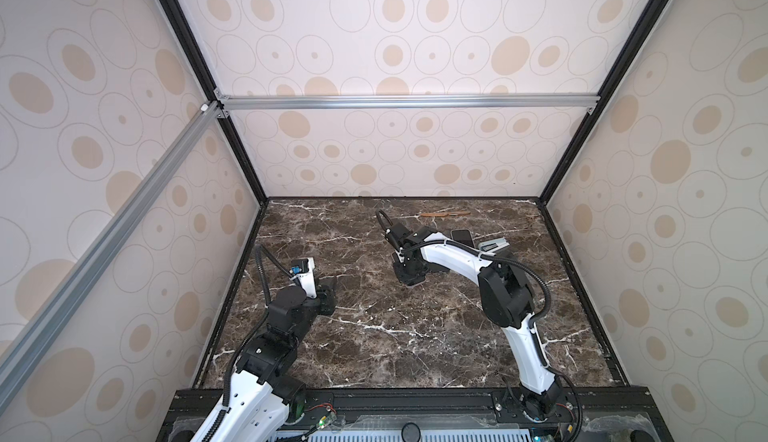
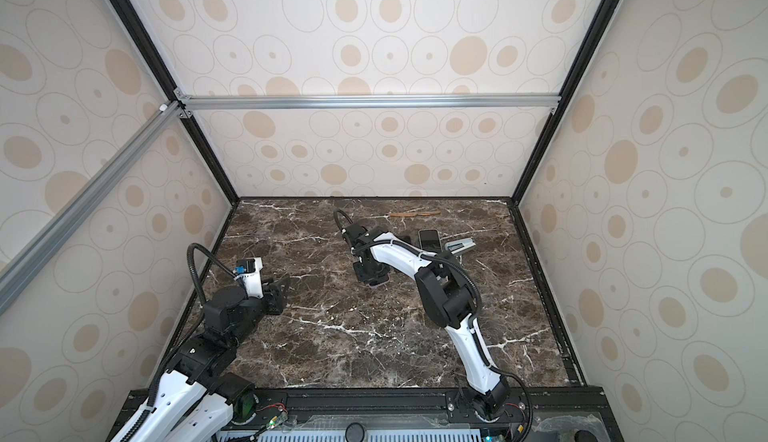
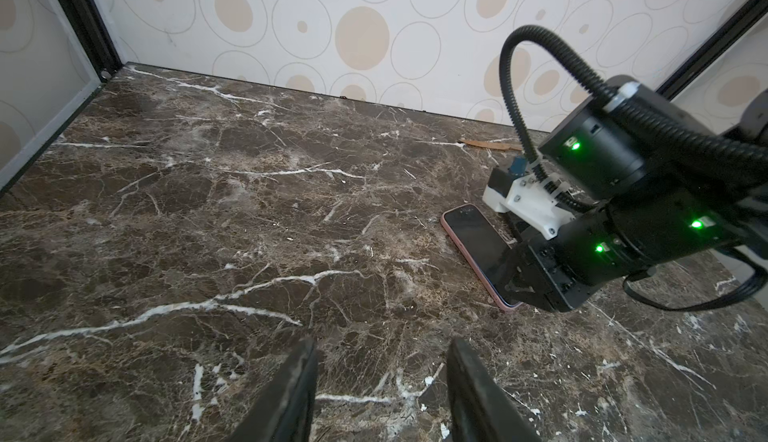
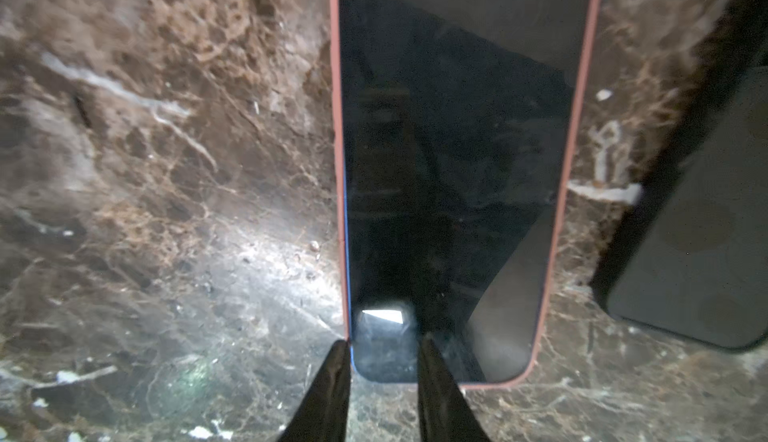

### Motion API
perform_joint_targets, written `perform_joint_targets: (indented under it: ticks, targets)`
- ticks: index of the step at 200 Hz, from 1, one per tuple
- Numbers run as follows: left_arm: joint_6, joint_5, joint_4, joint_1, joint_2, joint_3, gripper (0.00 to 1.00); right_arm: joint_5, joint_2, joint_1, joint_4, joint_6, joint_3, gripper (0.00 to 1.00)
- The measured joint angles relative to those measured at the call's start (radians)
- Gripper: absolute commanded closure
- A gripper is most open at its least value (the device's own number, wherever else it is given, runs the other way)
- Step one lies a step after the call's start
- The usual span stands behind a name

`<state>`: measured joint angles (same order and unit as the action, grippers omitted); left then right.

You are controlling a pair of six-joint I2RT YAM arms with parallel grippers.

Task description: Put the phone into the phone case

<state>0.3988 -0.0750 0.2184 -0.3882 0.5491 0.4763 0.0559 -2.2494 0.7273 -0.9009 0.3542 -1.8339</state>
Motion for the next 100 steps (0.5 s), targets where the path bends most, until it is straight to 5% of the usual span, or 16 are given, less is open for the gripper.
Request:
perform_joint_targets:
  ticks: [100]
  targets:
    - [0.000, -0.003, 0.000, 0.000, 0.013, 0.000, 0.50, -0.040, 0.046, -0.019, 0.095, 0.061, 0.101, 0.74]
